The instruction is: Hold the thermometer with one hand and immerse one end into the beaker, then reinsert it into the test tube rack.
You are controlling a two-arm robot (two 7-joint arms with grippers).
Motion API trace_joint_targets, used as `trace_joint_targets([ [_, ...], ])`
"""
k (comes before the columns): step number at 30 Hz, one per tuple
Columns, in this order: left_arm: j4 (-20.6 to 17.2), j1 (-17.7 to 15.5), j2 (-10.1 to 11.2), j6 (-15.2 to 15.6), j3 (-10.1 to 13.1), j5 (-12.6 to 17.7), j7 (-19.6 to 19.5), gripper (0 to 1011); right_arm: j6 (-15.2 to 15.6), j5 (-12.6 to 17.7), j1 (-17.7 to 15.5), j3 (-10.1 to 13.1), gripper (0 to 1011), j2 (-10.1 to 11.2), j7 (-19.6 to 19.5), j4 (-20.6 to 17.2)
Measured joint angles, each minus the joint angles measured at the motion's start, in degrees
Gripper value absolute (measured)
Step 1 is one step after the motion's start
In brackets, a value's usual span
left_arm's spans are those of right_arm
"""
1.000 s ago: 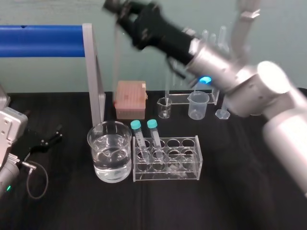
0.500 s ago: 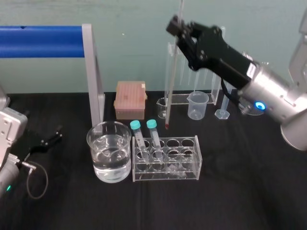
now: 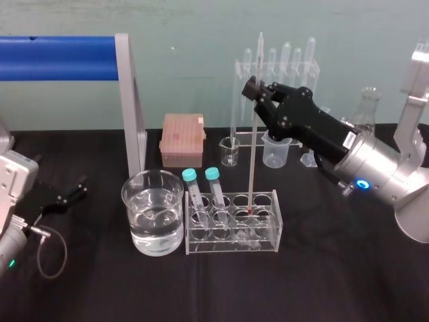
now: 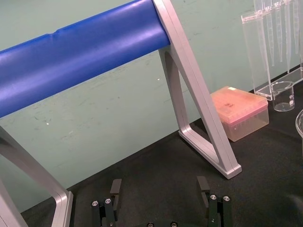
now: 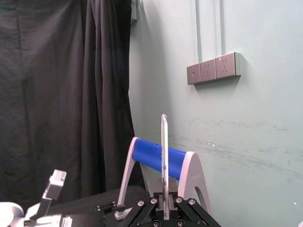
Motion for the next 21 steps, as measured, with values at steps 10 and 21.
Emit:
trace_joint_targets([
  [10,0.0,0.0,0.0,0.0,0.0,0.0,0.0,1008,-1.79,-0.67,0.95,-0.53,53,-2.54,1.61,3.41],
  [21,0.0,0.0,0.0,0.0,0.0,0.0,0.0,1008,-1.81,-2.91,1.5,-2.27,53,-2.95,3.12,6.29],
])
